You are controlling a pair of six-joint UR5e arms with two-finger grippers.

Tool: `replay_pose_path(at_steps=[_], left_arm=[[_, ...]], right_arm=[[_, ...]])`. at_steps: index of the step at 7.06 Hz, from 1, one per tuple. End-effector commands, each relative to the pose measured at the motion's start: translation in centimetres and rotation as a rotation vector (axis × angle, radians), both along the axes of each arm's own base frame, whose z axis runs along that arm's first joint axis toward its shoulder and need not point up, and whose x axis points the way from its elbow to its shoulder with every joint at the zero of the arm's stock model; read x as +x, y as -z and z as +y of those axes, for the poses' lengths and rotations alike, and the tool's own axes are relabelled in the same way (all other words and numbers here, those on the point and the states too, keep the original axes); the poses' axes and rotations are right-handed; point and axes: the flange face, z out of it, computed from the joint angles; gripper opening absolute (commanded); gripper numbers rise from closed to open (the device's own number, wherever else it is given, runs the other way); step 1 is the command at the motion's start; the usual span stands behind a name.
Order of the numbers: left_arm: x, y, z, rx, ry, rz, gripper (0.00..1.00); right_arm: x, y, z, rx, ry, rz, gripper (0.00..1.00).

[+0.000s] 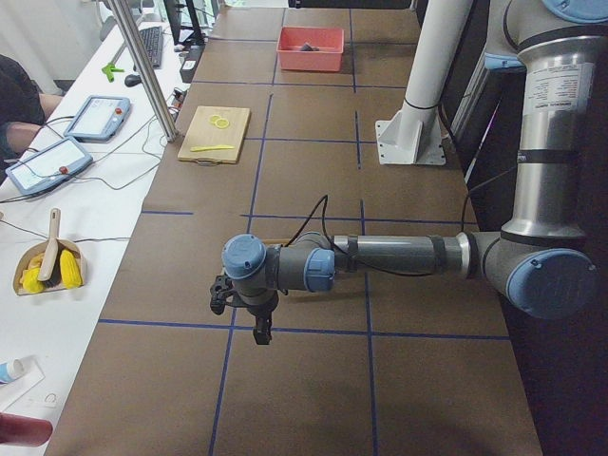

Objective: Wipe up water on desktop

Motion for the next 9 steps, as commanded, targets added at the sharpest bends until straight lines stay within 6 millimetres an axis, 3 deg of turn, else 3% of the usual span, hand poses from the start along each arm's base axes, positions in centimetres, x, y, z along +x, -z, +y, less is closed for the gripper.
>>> replay_pose_path(at_steps=[1,2,4,7,9], left_arm=[[-2.3,0.4,0.2,0.011,0.040,0.001,1.00],[-2.3,0.3,0.3,0.009,0.042,0.002,1.00],[-2.3,0.3,0.4,0.002,0.047,0.004,1.00],[-2.2,0.1,0.7,-0.006,0.048,0.022,1.00],[-2.2,0.1,0.7,-0.006,0.048,0.025,1.00]], right_arm=[[0.9,-1.6,0.0,-0.009,-0.019,0.014,1.00],[0.8,-2.6,0.9,-0.029,-0.017,0.020,1.00],[2.1,-8.8,2.0,-0.153,-0.043,0.018,1.00],[3.8,-8.2,1.9,-0.166,-0.097,0.012,1.00],[5.3,-6.5,1.6,-0.162,-0.155,0.008,1.00]])
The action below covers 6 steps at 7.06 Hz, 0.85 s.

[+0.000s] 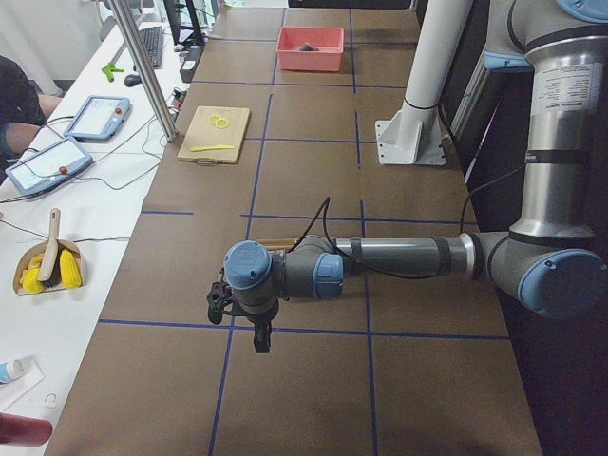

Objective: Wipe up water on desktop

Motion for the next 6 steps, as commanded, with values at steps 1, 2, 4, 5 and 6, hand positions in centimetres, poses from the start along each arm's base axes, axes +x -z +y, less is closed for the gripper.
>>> replay_pose_path(at_steps=[1,2,4,5,6], left_arm=[[0.1,0.0,0.0,0.000,-0.001,0.004,1.00],[0.0,0.1,0.0,0.005,0.000,0.004,1.00],[0.0,0.2,-0.1,0.011,0.000,0.004,1.00],[0.0,0.5,-0.1,0.017,0.000,0.003,1.00],[0.0,0.8,-0.1,0.021,0.000,0.002,1.00]], right_arm=[[0.8,1.1,-0.1,0.012,-0.027,0.004,1.00],[0.8,1.4,-0.2,0.019,-0.026,0.006,1.00],[0.9,2.1,-0.2,0.035,-0.027,0.023,1.00],[0.9,2.0,-0.1,0.032,-0.027,0.023,1.00],[0.9,2.0,-0.1,0.030,-0.028,0.023,1.00]])
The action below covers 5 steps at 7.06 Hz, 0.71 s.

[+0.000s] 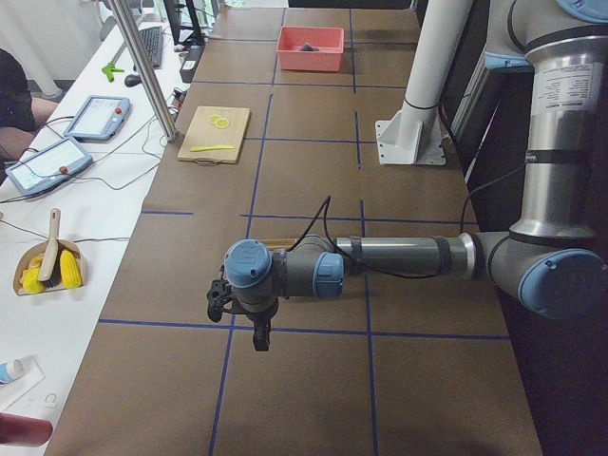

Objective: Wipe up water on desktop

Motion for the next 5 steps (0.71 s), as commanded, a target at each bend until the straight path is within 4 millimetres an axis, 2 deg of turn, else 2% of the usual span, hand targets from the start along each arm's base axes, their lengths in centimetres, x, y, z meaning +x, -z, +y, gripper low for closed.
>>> replay_pose_path(at_steps=[1,5], left_arm=[[0.00,0.28,-0.01,0.006,0.000,0.000,1.00],[0.06,0.06,-0.06,0.003,-0.002,-0.001,1.00]], right_arm=[[0.00,-0.11,0.11,-0.004,-0.001,0.001,1.00],[0.01,0.11,-0.06,0.001,-0.001,0.001,1.00]])
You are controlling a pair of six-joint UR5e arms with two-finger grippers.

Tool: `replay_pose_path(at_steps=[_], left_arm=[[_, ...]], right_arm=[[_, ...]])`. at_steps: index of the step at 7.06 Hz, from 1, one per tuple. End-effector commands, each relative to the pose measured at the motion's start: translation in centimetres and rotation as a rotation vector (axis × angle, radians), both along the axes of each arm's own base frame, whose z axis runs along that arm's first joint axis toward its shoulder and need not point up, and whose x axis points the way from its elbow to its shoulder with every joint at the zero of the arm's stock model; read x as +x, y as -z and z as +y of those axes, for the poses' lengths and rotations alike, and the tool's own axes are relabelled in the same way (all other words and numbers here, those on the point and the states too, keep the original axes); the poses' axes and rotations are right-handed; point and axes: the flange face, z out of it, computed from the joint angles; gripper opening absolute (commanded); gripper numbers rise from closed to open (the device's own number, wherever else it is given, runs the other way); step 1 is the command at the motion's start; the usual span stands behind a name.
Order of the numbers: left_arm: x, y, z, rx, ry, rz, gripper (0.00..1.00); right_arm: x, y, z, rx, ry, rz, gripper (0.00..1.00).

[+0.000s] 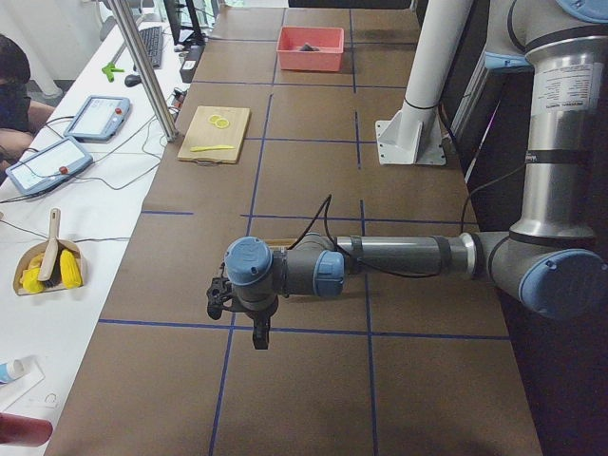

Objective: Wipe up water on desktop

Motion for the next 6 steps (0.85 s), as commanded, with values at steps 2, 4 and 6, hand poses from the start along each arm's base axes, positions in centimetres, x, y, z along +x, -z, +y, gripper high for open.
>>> replay_pose_path(at_steps=[2,4,6], left_arm=[[0.01,-0.17,-0.04,-0.002,0.000,0.000,1.00],[0.01,-0.02,-0.06,0.001,0.000,0.000,1.00],[0.01,0.13,-0.09,0.004,0.000,0.000,1.00]], right_arm=[[-0.01,0.02,0.00,0.001,0.000,-0.001,1.00],[-0.02,-0.07,0.09,-0.002,0.000,-0.002,1.00],[-0.03,-0.19,0.30,-0.003,0.000,-0.002,1.00]])
